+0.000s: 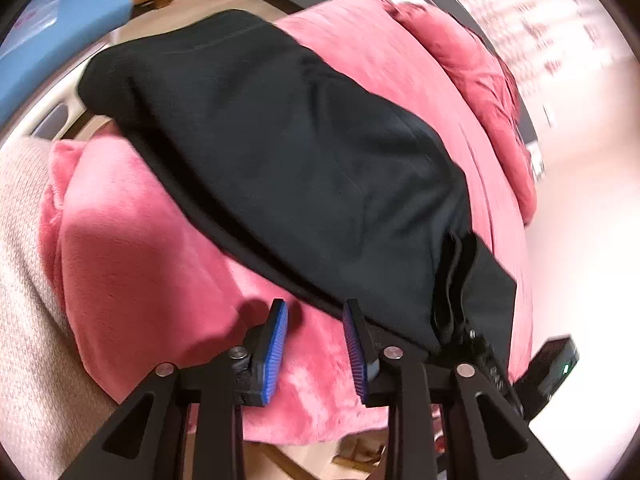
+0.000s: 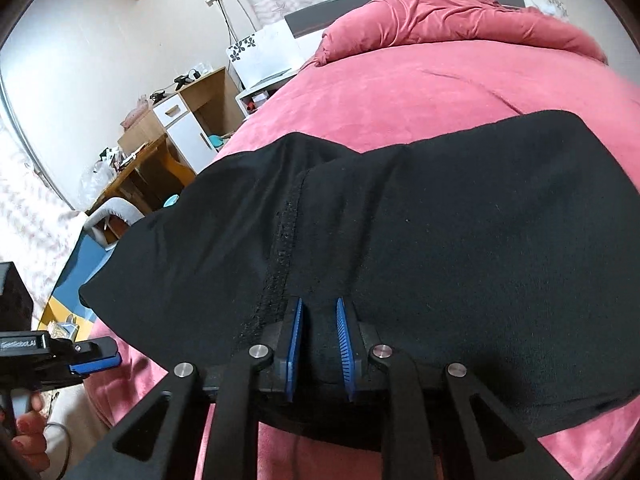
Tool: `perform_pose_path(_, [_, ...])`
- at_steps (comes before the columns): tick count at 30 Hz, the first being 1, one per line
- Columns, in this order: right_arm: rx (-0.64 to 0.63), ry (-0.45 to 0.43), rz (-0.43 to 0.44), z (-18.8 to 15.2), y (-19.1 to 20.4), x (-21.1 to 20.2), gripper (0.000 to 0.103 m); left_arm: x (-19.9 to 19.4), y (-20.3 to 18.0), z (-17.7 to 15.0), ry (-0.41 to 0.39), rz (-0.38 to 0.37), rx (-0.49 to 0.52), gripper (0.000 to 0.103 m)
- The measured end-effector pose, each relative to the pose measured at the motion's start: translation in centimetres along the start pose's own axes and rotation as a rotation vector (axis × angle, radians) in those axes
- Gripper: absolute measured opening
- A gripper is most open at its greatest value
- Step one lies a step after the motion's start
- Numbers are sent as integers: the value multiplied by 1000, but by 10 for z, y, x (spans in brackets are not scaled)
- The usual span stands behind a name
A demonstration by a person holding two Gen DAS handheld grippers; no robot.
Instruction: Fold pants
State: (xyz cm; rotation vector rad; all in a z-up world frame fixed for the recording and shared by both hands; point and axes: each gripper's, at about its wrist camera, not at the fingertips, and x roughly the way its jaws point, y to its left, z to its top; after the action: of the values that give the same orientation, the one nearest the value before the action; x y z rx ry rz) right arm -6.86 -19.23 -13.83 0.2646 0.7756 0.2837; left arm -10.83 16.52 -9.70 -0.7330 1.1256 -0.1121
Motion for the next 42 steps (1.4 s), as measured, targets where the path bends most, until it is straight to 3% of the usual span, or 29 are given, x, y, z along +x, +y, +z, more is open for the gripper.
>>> perform_pose_path(2, [0, 0, 4, 2, -4, 1, 18, 1, 9, 4, -22, 4, -49, 45])
perform_pose_path(6, [5, 0, 10, 3, -5, 2, 18, 3, 27, 13, -63, -68, -173, 45])
perform_pose_path(15, [11, 0, 16, 1, -8, -2, 18, 2, 41, 46, -208, -33, -215, 46])
perform_pose_path(24, [14, -8, 16, 1, -6, -2, 18, 10, 69, 90, -247, -94, -340, 48])
perform_pose_path(29, [4, -18, 2, 1, 2, -2, 18, 9, 79, 101, -323, -107, -336, 47])
perform_pose_path(32, [-8, -11, -17, 0, 6, 2, 18, 11, 87, 102, -316, -139, -366, 39])
perform_pose_path(33, [-13, -7, -25, 0, 8, 2, 18, 11, 87, 103, -306, -128, -363, 31])
perform_pose_path(36, [-24, -6, -46, 0, 11, 3, 18, 3, 89, 98, -293, -151, -343, 18])
perform_pose_path(42, [-31, -3, -76, 3, 15, 0, 20, -30, 48, 93, -352, -222, -193, 13])
